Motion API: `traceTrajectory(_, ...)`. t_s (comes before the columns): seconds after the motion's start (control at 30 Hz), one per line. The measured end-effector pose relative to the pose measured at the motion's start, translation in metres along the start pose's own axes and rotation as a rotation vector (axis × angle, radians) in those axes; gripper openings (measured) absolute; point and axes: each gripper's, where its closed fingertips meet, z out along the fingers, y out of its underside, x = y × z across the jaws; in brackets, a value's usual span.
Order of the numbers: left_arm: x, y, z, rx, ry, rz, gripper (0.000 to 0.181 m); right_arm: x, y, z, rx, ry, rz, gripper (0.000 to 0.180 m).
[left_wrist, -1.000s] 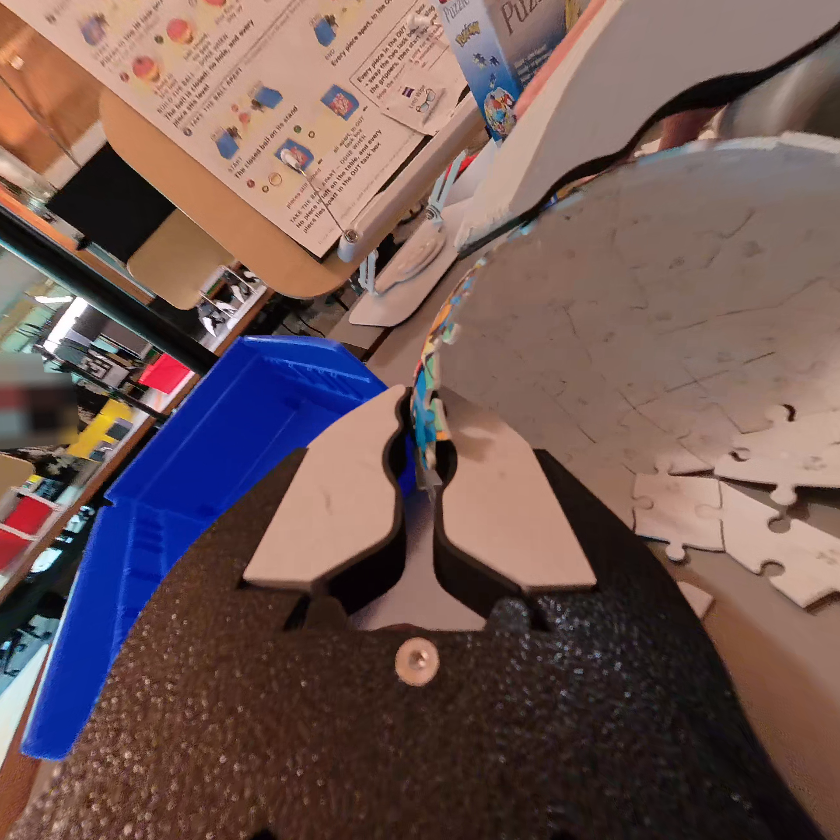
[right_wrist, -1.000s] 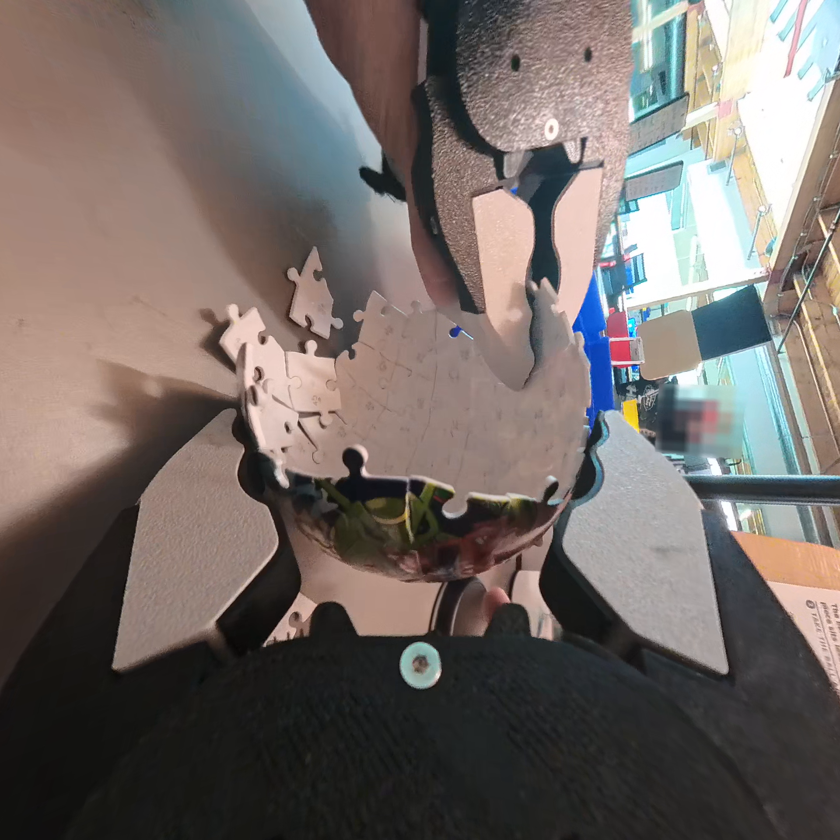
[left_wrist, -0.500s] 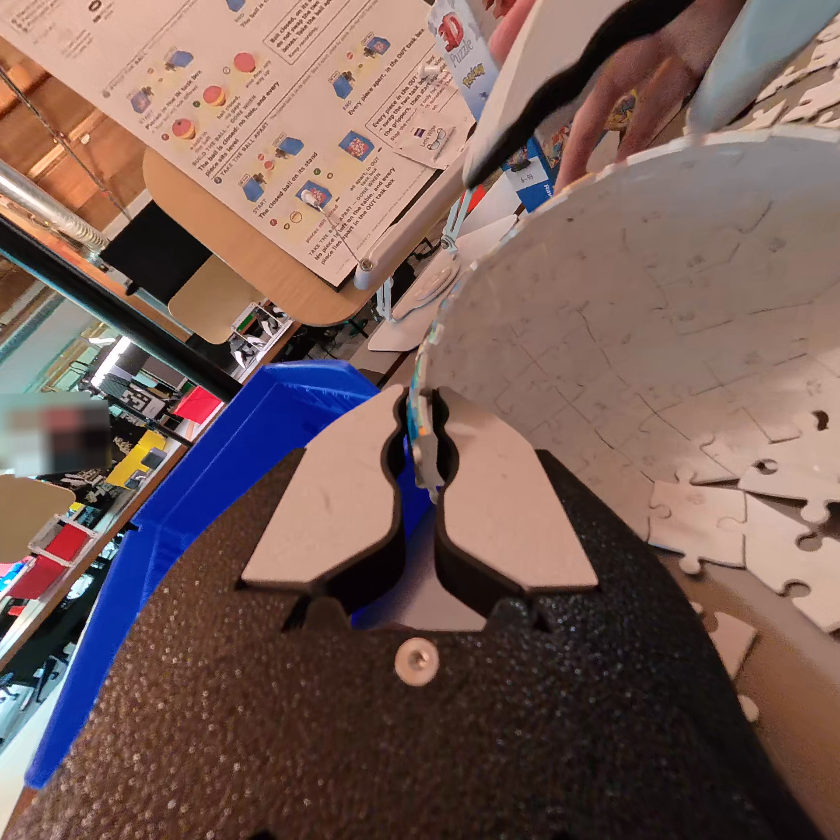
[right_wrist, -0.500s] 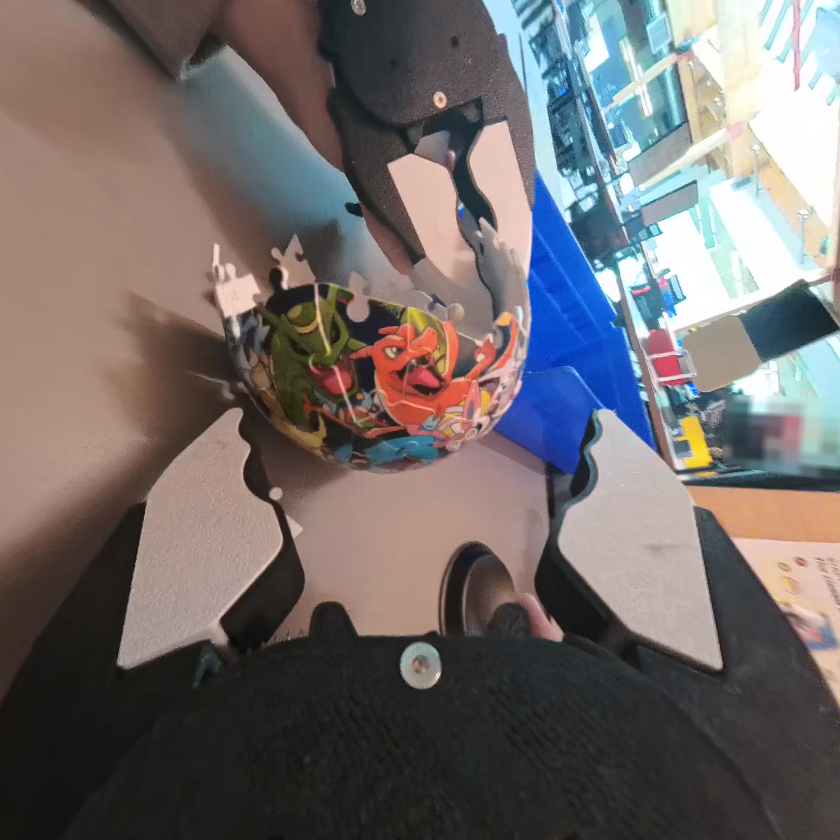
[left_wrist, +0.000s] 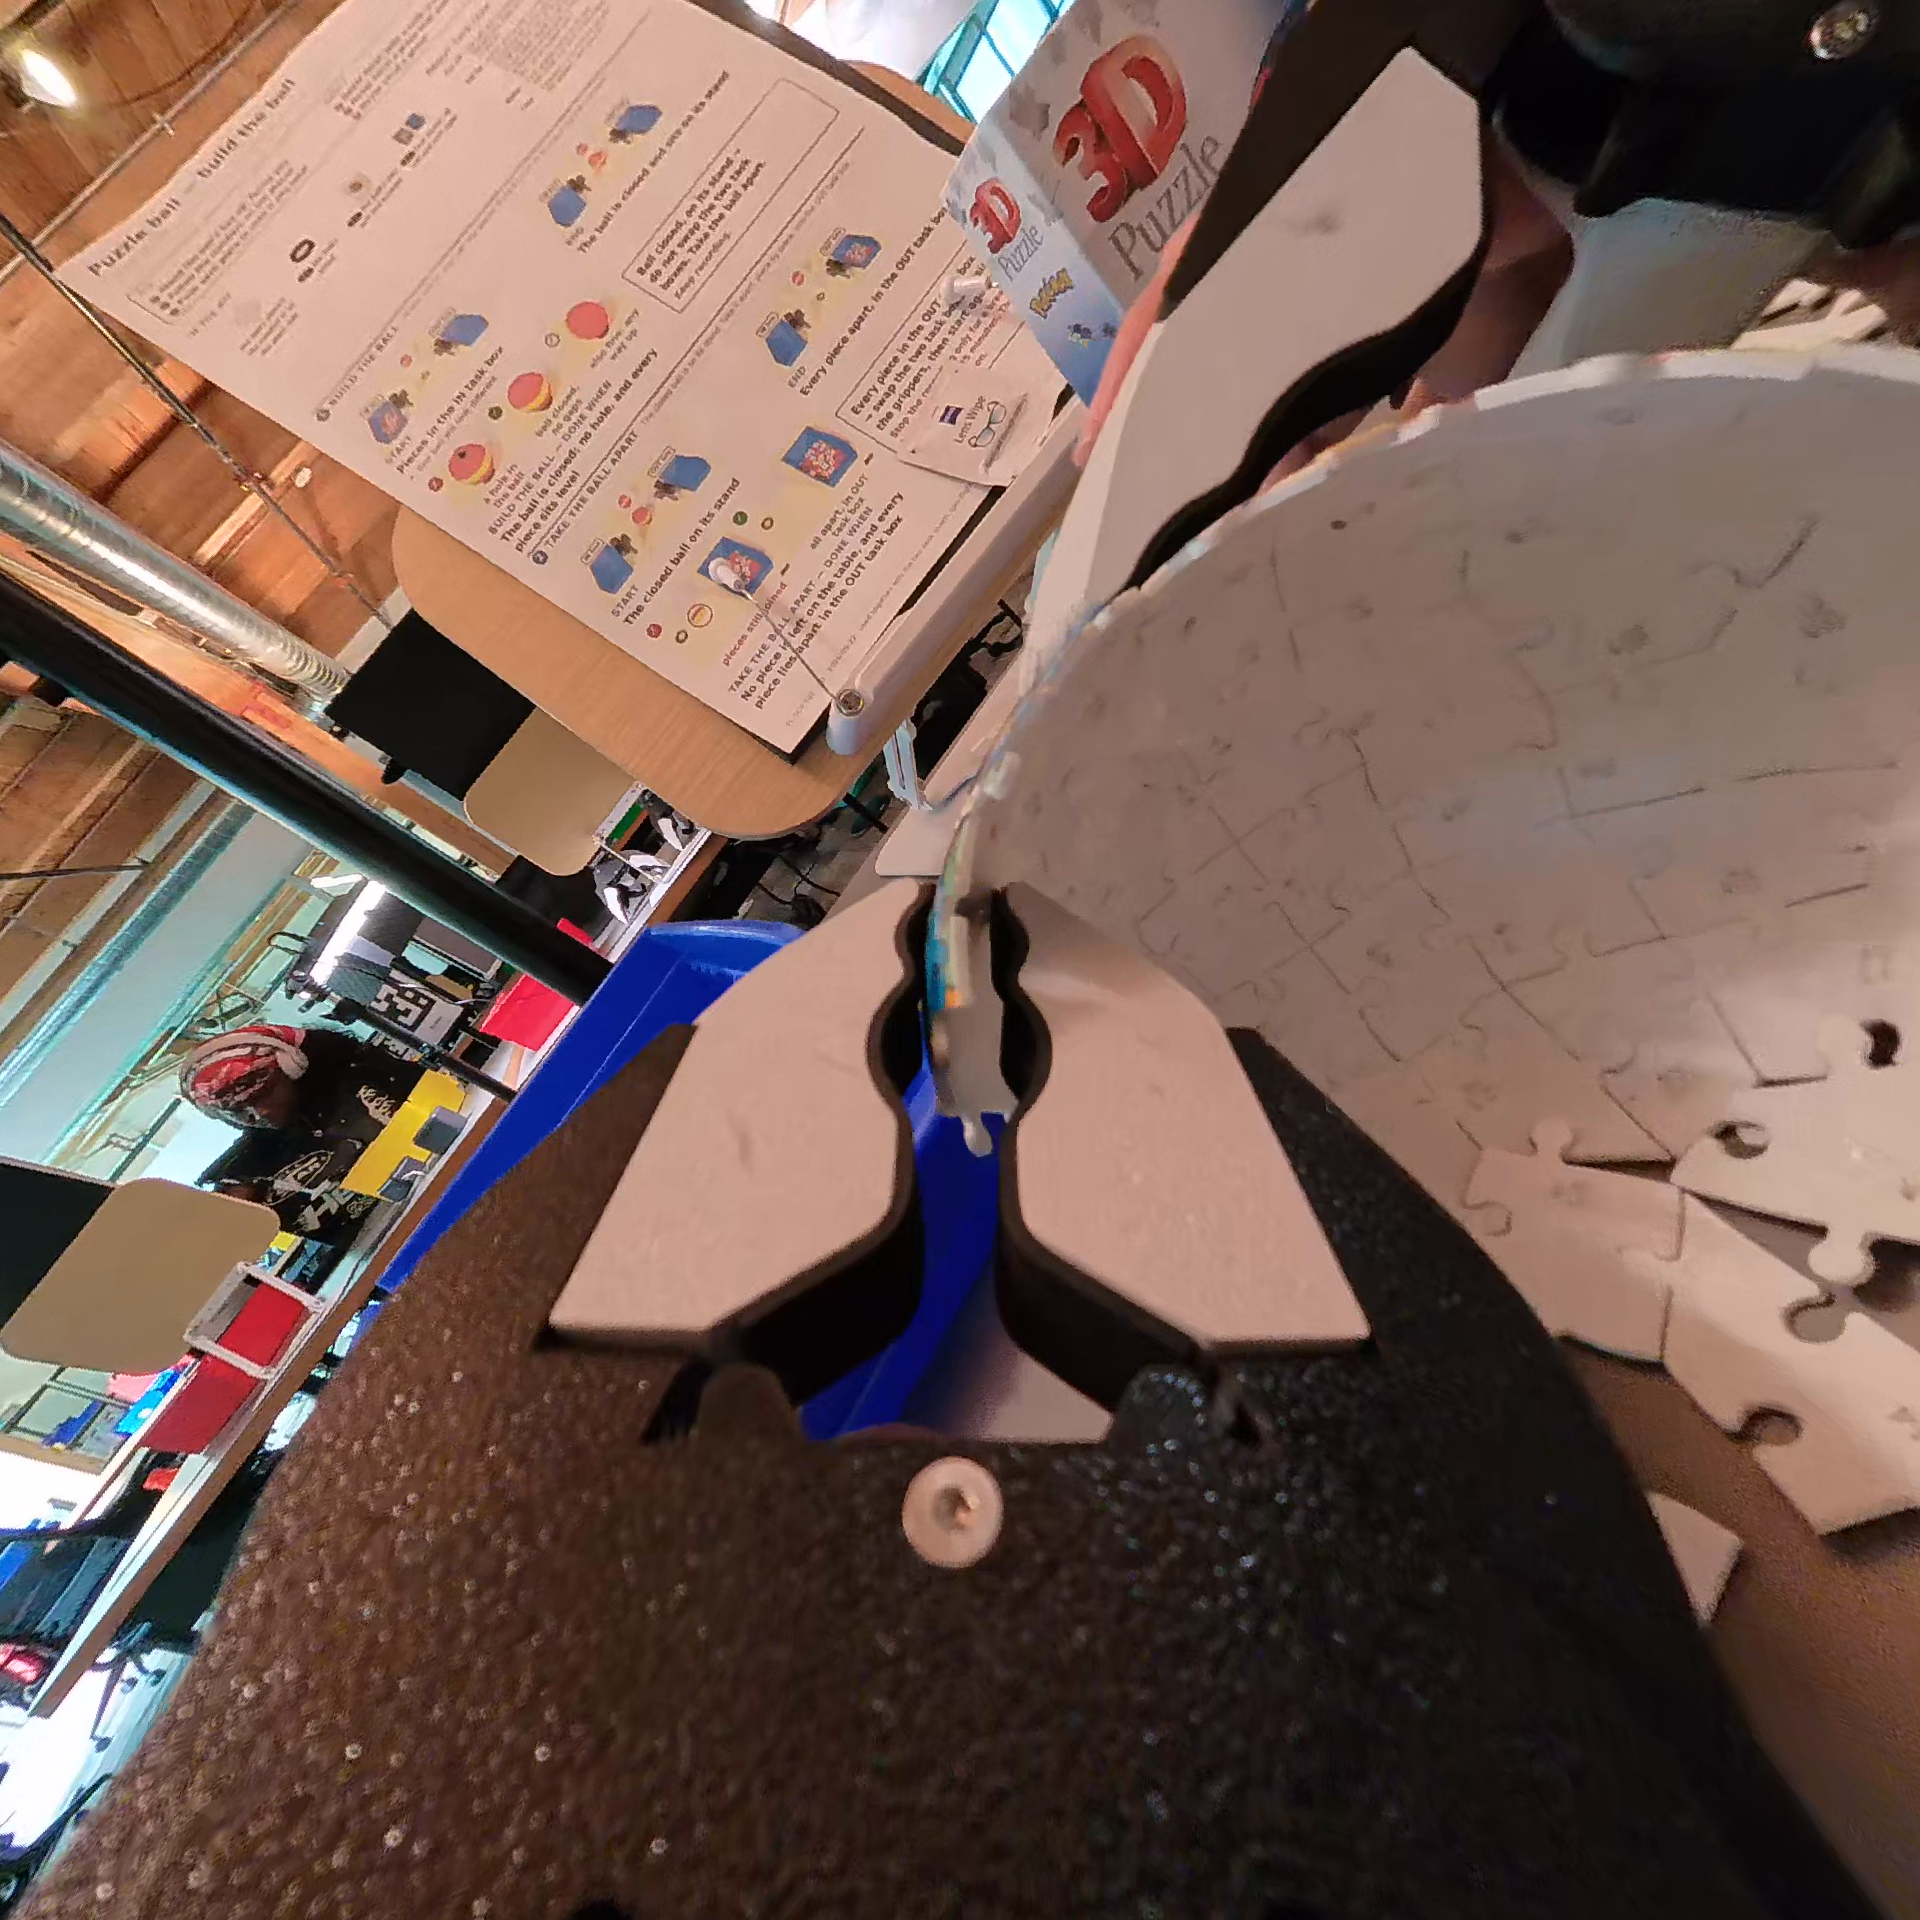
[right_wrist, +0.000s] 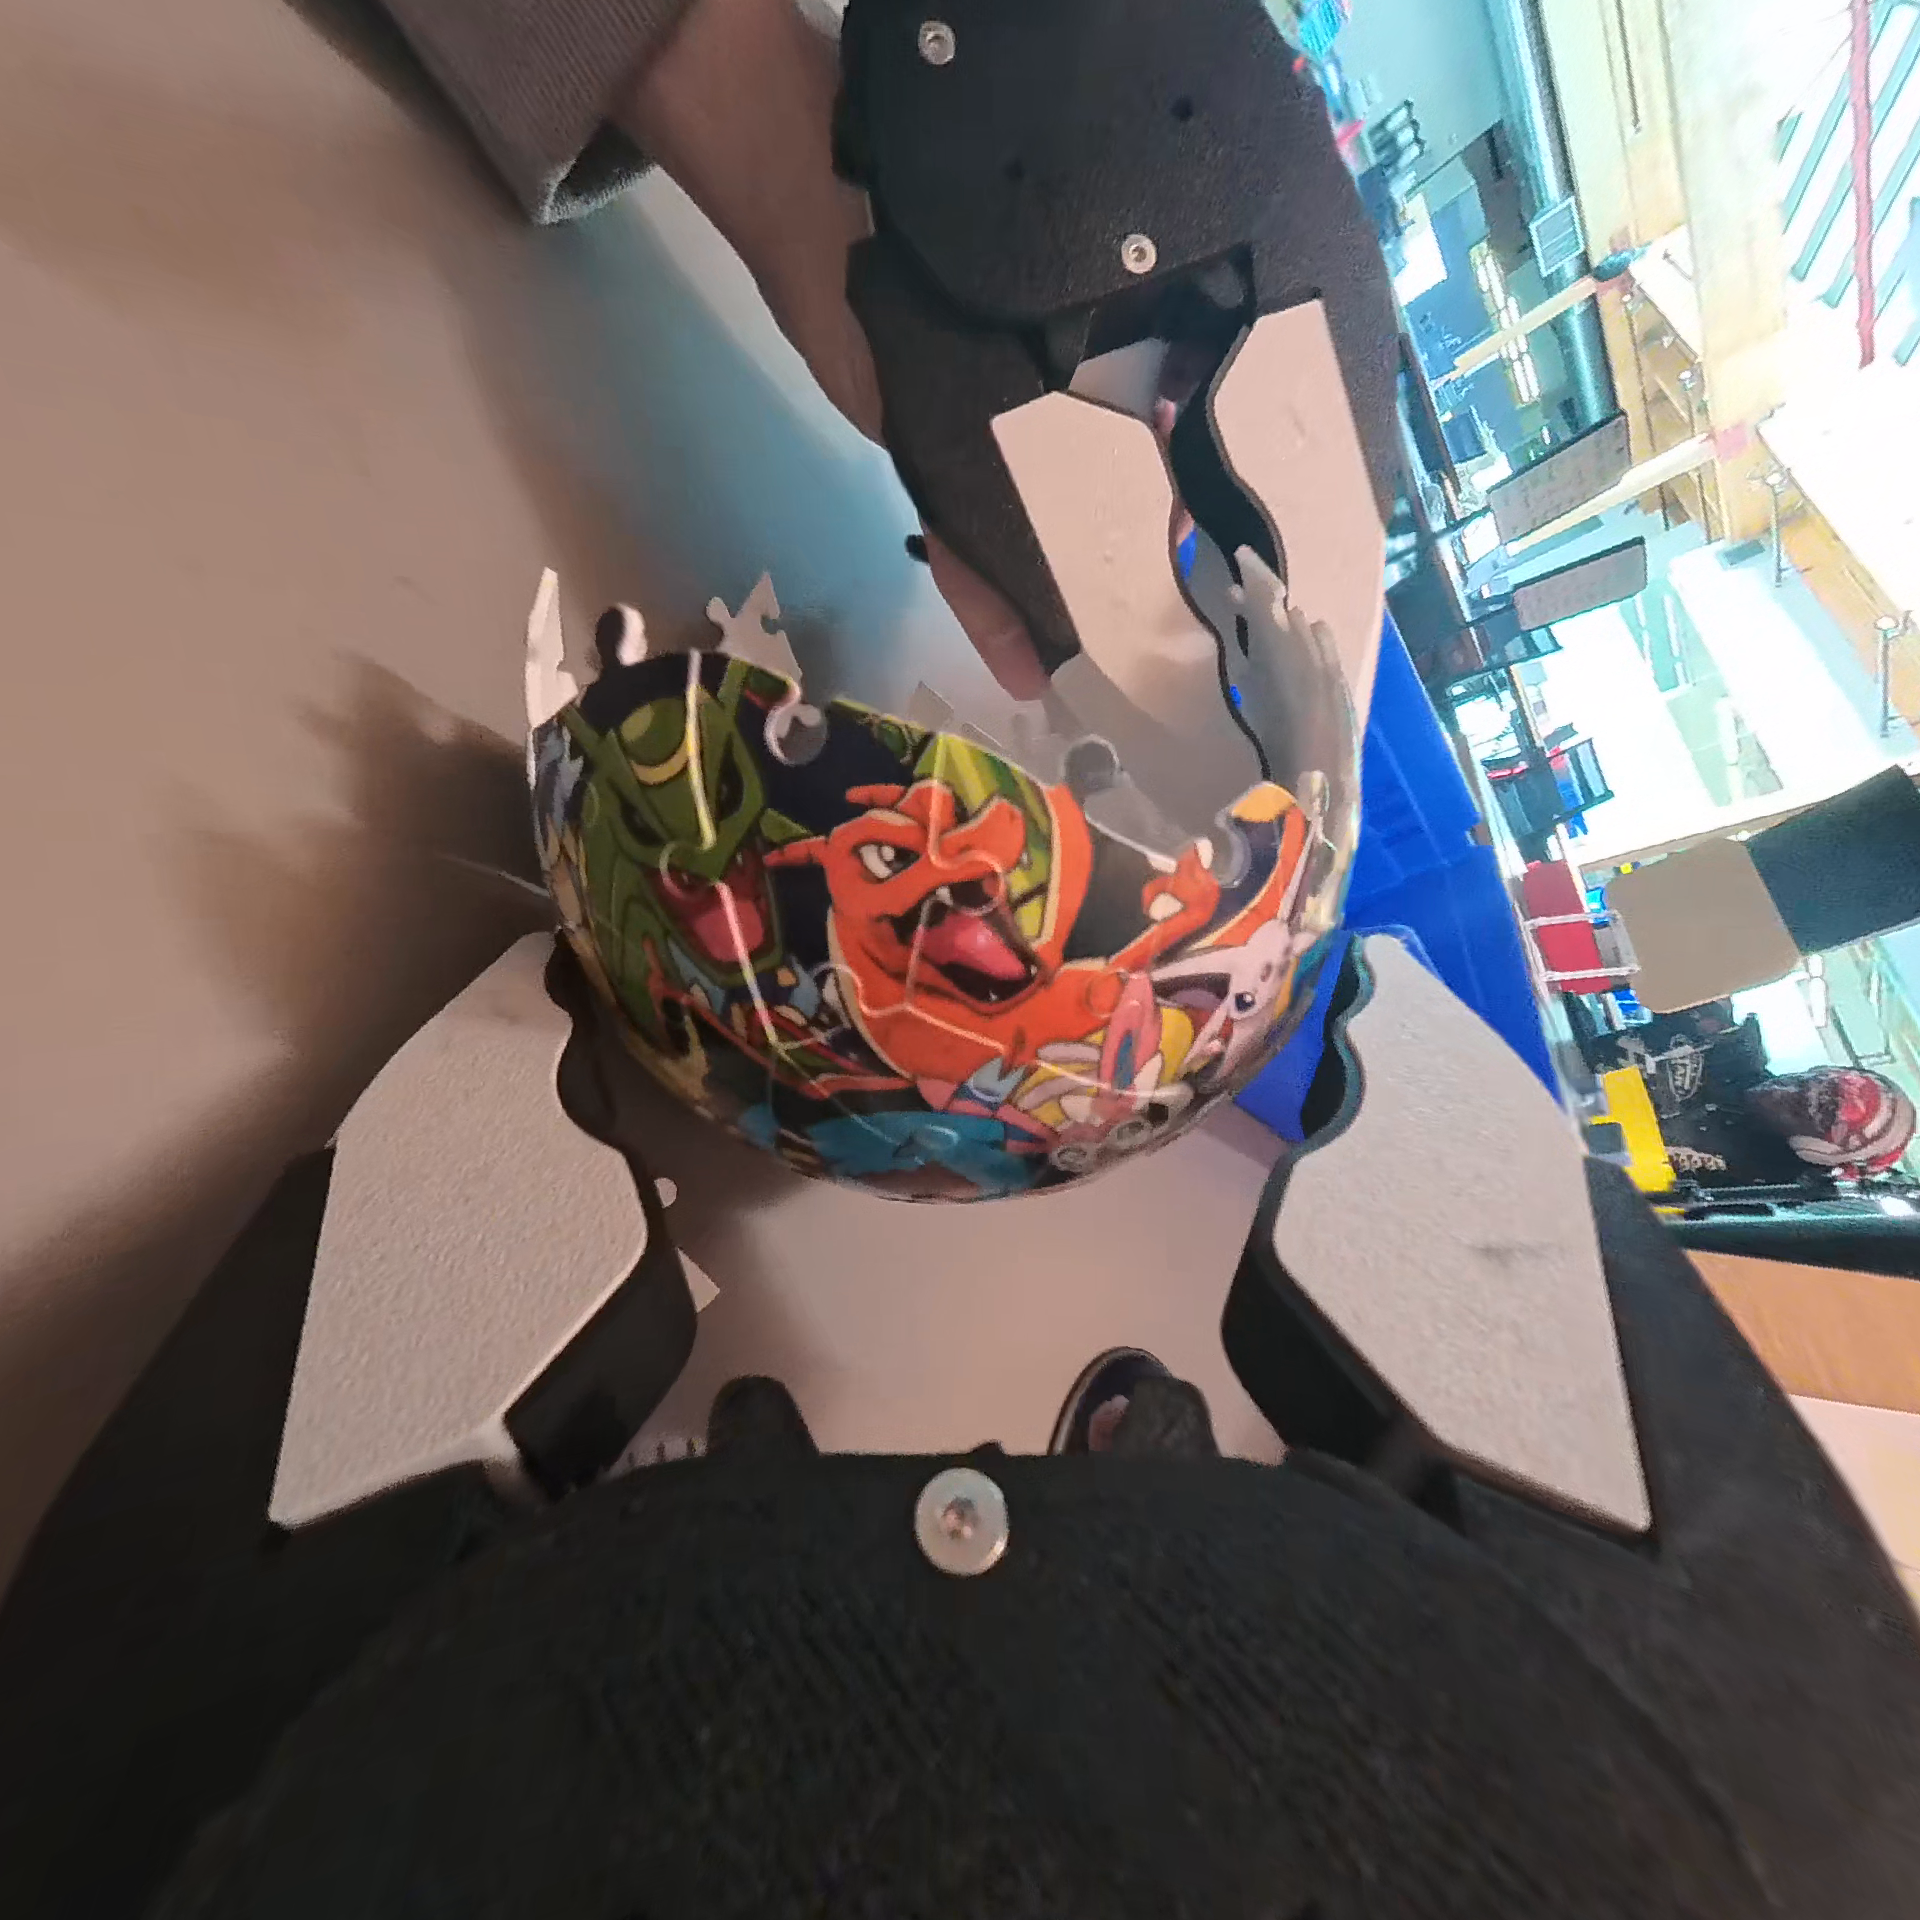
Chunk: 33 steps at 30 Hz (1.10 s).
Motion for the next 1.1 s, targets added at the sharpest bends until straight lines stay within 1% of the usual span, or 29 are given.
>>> traceTrajectory(0.27, 0.001, -0.006, 0.0, 0.013, -0.017, 0.02, 0.011, -0.001, -0.002, 0.001, -0.062, 0.075, -0.094, 0.131)
traceTrajectory(0.33, 0.001, -0.009, 0.0, 0.014, -0.022, 0.028, 0.014, 0.0, -0.002, -0.001, -0.067, 0.119, -0.124, 0.129)
traceTrajectory(0.53, 0.004, -0.009, 0.002, 0.009, -0.036, 0.043, 0.034, 0.001, -0.003, -0.002, -0.088, 0.199, -0.169, 0.124)
traceTrajectory(0.67, 0.007, -0.014, 0.0, 0.025, -0.025, 0.028, 0.047, 0.002, -0.002, -0.001, -0.119, 0.174, -0.184, 0.124)
traceTrajectory(0.73, 0.008, -0.014, -0.001, 0.027, -0.019, 0.01, 0.051, 0.002, 0.0, -0.002, -0.147, 0.153, -0.19, 0.124)
traceTrajectory(0.83, 0.009, -0.011, -0.002, 0.022, -0.009, -0.013, 0.054, 0.002, 0.003, -0.003, -0.177, 0.125, -0.194, 0.124)
traceTrajectory(0.9, 0.009, -0.009, -0.004, 0.014, -0.001, -0.027, 0.06, 0.002, 0.005, -0.004, -0.204, 0.109, -0.196, 0.123)
traceTrajectory(1.1, 0.004, -0.003, -0.012, 0.001, -0.005, -0.081, 0.064, 0.002, 0.006, -0.003, -0.226, 0.076, -0.193, 0.123)
